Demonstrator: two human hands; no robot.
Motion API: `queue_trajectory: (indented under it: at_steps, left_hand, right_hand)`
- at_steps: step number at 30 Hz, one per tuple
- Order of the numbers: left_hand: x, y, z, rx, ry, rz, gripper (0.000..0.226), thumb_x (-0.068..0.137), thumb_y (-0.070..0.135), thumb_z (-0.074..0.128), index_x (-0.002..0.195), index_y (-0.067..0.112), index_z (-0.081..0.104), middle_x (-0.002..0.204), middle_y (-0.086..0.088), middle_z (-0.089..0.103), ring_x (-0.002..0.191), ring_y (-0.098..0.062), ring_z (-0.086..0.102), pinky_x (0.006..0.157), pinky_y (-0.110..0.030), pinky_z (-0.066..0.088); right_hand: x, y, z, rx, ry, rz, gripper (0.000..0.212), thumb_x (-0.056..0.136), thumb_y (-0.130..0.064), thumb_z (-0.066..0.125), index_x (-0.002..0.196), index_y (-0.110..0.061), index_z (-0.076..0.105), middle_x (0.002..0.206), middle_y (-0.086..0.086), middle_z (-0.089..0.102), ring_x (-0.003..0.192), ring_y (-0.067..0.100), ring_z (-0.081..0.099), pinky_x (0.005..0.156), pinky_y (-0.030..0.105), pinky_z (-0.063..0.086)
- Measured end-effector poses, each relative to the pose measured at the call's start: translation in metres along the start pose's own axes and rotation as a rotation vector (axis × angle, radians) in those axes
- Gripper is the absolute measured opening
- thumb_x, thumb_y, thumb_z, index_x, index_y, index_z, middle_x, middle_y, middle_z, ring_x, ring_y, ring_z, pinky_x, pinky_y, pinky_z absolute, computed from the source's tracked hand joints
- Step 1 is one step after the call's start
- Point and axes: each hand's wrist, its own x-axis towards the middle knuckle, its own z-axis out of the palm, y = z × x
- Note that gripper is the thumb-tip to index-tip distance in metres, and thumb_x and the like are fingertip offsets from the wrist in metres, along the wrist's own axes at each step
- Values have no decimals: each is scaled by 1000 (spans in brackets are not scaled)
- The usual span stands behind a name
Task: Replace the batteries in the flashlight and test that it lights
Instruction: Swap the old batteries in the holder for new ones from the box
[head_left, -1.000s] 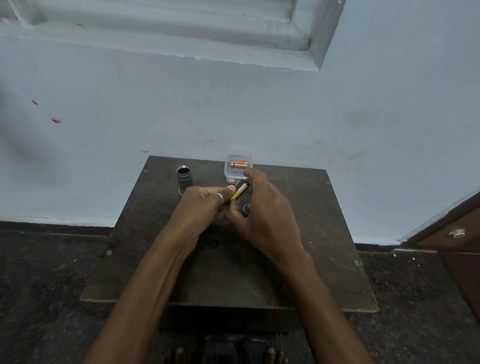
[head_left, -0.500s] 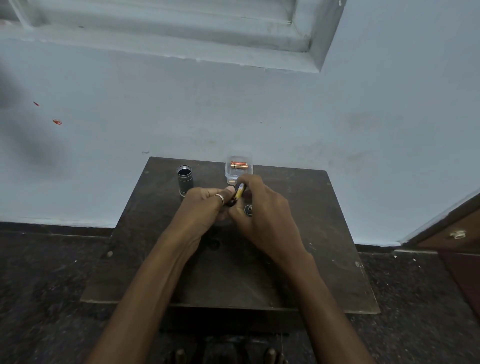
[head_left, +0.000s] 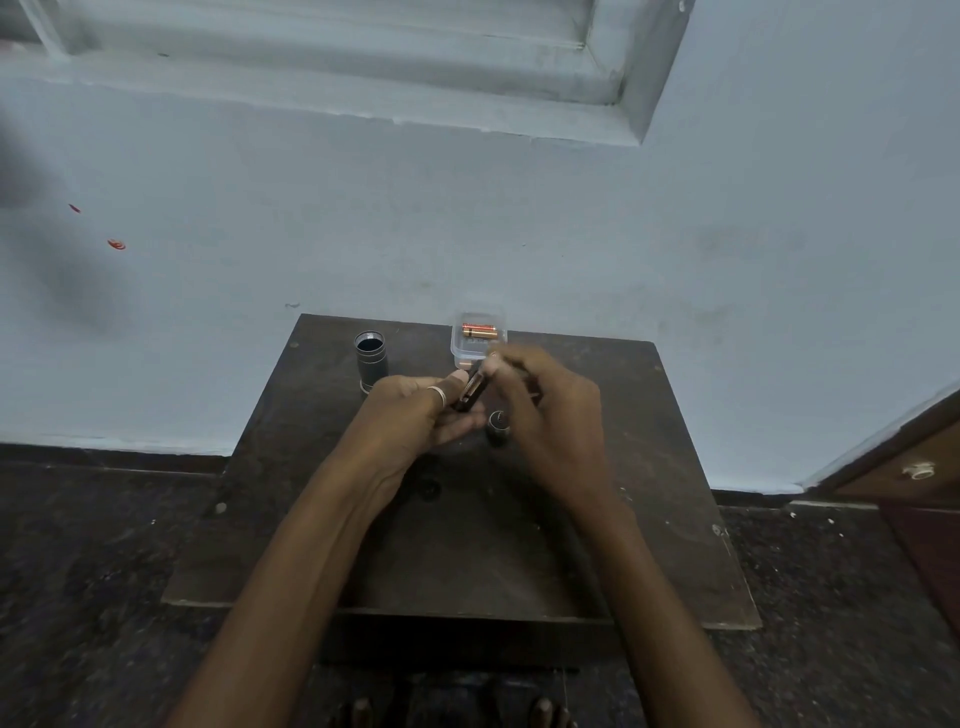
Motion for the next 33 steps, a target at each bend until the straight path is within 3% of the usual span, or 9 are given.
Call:
queue_trajectory:
  at_steps: [4,7,10,12,19,25,29,32,33]
  left_hand:
    - [0,2,1,-69,4,-25,25,99,18,59,91,-2,71,83,-17,72,68,-14,74,61,-15,58]
    - [-1,3,1,-85,7,-34,25,99,16,58,90,-4,69,83,-18,72,68,-15,74,63,-16,59]
    - [-1,3,2,-99,12,-39,25,100,16,57,91,-5,68,84,-19,71,67,-14,74,63,-16,59]
    - [-2,3,3,-103,16,-40,25,101,15,56,91,-4,68,85,-19,71,66,-14,74,61,-16,58]
    - [-3,4,3,-96,15,-47,24,101,15,54,92,-3,67,88,-21,71,66,-14,74,60,-15,58]
    - [-5,5,4,-85,15,-46,25,102,14,52,89,-2,66,84,-20,71,63,-13,74,60,-16,58]
    - [-6,5,3,-66,2,-60,25,104,16,50,92,1,67,84,-17,73,67,-15,75,62,-20,60]
    - [-7,6,2,-25,-35,-71,30,105,20,46,95,5,70,81,-11,75,70,-16,76,61,-22,60]
    - [-7,6,2,-14,-49,-73,31,106,21,45,96,6,71,80,-9,76,71,-16,76,62,-23,60]
  right_hand:
    - [10,2,-6,422,171,470,23,102,-21,56,95,-3,68,79,4,75,75,18,76,61,29,59]
    - [11,14,-13,263,157,584,22,99,-25,60,89,-7,67,71,-1,74,72,14,76,74,32,59]
    - [5,24,-19,-197,27,504,11,94,-26,64,89,-16,67,77,-5,74,82,15,71,73,27,46]
    - [2,29,-19,-369,-65,471,14,93,-28,64,91,-14,67,86,1,73,86,23,66,68,27,39]
    - [-1,28,-15,-595,-182,439,20,93,-30,62,90,-11,68,89,8,69,88,30,61,66,29,33]
    - [-2,29,-9,-585,-233,394,26,91,-35,61,88,-13,73,85,7,73,87,30,65,69,32,47]
    - [-2,25,-11,-504,-122,359,34,93,-45,56,82,-18,72,76,-3,72,78,20,67,66,29,48]
    - [3,12,-15,-143,-162,330,19,91,-40,67,97,-23,74,85,-13,73,82,0,67,69,10,48]
    - [4,8,-14,-11,-240,347,27,88,-38,73,109,-22,71,96,-14,73,90,-5,67,75,6,48]
